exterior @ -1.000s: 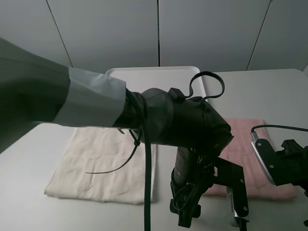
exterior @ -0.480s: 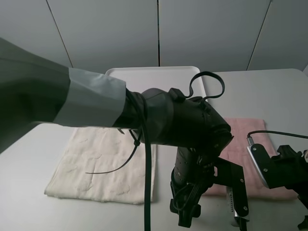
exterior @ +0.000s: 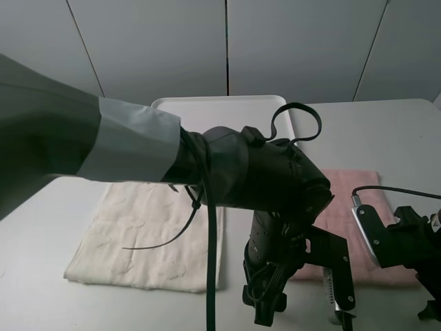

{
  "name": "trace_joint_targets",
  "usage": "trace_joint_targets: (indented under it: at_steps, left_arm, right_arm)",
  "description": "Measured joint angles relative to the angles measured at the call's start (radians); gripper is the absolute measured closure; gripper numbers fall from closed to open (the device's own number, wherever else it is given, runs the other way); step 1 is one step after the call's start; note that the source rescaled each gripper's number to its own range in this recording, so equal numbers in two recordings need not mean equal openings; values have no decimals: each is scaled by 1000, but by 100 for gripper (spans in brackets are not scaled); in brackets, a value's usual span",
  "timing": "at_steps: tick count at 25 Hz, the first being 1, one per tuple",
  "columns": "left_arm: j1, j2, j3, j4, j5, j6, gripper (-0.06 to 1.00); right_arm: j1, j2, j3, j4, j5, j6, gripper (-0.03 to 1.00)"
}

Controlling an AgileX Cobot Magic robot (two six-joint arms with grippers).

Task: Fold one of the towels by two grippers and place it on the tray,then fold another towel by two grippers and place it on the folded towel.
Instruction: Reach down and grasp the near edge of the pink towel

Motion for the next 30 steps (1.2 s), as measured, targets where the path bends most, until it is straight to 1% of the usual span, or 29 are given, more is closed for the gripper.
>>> trace_joint_targets:
  at_steps: [1,3,6,7,8,11,13,18,19,21,26,30]
  left_arm:
    - [0,0,0,0,0,-2,2]
    - [0,0,0,0,1,-2,2]
    - [0,0,0,0,4,-2,2]
    - [0,0,0,0,4,-2,2]
    - [0,0,0,0,2,-2,2]
    - [0,0,0,0,-13,-2,3]
    - [0,0,0,0,-30,-2,5]
    - [0,0,0,7,-47,-19,20]
    - [0,2,0,8,-53,-21,21]
    - [0,7,0,11,-63,-28,21]
    - [-5,14,-2,61,-66,-77,12]
    - [-7,14,-2,98,-66,-117,11]
  right_arm:
    - [0,1,4,-4,-30,3,28]
    - [0,4,8,-4,-52,1,52]
    - [0,4,8,-4,-80,1,85]
    - [0,4,8,-4,-88,1,92]
    - [0,4,8,-4,-92,1,95]
    - [0,4,8,-4,-92,1,95]
    - [0,4,8,-4,-92,1,96]
    - [0,4,8,-4,-93,1,96]
    - [0,4,8,-4,-93,1,96]
    - [0,4,8,-4,-93,4,96]
    - [0,4,8,-4,-94,18,96]
    - [0,4,8,-4,-94,22,96]
